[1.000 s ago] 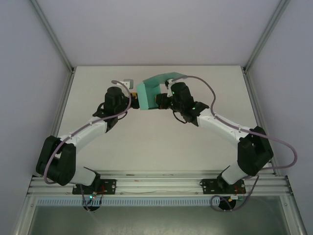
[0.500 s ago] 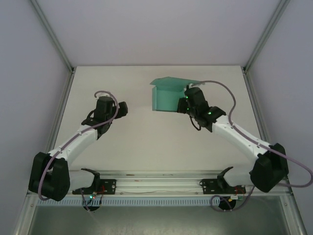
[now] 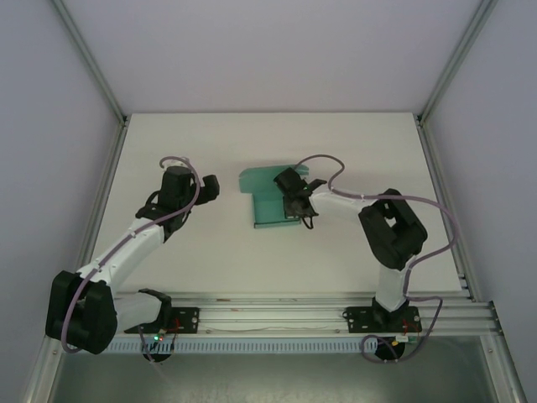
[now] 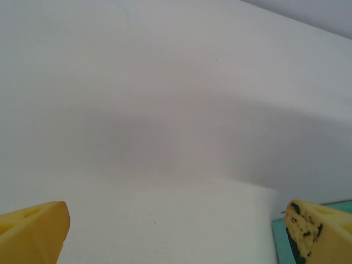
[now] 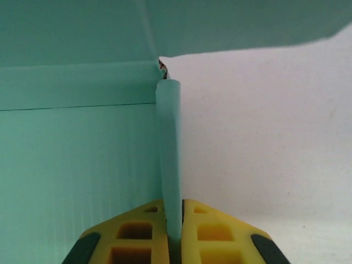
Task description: Assemble paper box
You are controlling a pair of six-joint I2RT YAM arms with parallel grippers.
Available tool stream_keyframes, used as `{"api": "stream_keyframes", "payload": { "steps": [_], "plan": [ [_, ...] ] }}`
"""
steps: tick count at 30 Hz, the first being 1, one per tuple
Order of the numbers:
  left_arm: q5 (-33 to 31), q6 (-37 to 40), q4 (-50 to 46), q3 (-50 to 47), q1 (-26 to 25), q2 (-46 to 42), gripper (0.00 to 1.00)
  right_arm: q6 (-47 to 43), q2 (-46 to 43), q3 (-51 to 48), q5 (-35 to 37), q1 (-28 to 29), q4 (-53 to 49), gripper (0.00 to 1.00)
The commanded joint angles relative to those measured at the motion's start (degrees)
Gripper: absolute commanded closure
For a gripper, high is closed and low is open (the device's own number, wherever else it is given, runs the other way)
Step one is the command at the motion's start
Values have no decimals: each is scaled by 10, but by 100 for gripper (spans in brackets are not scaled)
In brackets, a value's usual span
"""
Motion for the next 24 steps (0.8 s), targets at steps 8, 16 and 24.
{"api": "stream_keyframes", "payload": {
  "steps": [8, 16, 24],
  "plan": [
    [72, 45, 29, -1, 0, 5, 0, 15, -52, -5, 11, 0, 0, 55],
    [130, 105, 30, 23, -1, 14, 0, -24, -147, -23, 10, 0, 15, 32],
    [300, 294, 3, 107, 0, 82, 0, -299, -281, -67, -118, -71, 95, 0]
  ]
}}
